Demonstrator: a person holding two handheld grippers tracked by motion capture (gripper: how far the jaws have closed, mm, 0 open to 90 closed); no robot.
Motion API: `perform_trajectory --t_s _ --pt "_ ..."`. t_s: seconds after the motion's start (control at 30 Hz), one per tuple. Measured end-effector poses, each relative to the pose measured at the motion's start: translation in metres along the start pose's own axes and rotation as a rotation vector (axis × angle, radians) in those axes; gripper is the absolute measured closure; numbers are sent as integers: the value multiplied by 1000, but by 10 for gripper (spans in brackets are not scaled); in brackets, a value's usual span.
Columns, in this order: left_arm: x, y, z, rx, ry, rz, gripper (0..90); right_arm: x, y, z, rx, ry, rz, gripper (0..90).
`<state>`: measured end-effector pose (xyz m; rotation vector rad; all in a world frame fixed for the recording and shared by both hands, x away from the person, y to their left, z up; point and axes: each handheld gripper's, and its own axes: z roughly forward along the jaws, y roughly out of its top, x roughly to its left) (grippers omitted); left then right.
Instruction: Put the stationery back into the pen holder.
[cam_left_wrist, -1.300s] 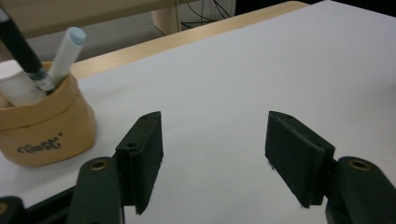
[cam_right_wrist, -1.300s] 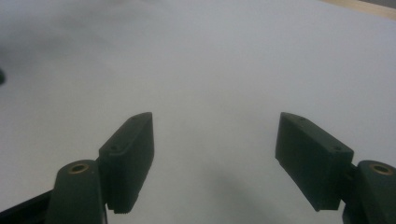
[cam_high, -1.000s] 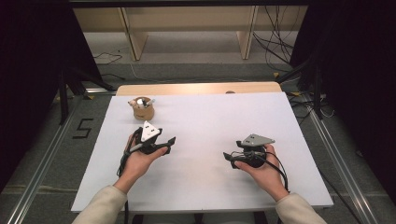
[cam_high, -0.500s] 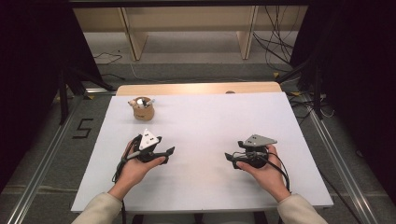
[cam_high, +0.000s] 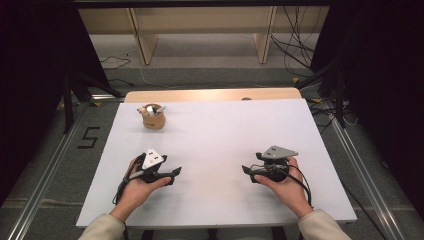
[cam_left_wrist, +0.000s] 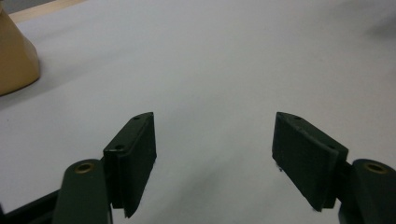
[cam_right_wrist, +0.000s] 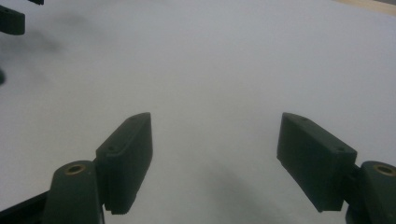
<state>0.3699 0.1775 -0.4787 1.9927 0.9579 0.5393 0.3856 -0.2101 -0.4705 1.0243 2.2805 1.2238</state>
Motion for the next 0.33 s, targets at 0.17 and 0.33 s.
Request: perform_trajectory --t_s 0.17,0.33 --pt "-3 -4 3 19 -8 7 294 -1 -1 -1 2 1 -4 269" --pt "-6 -6 4 23 -20 8 291 -1 -1 -1 1 3 -3 264"
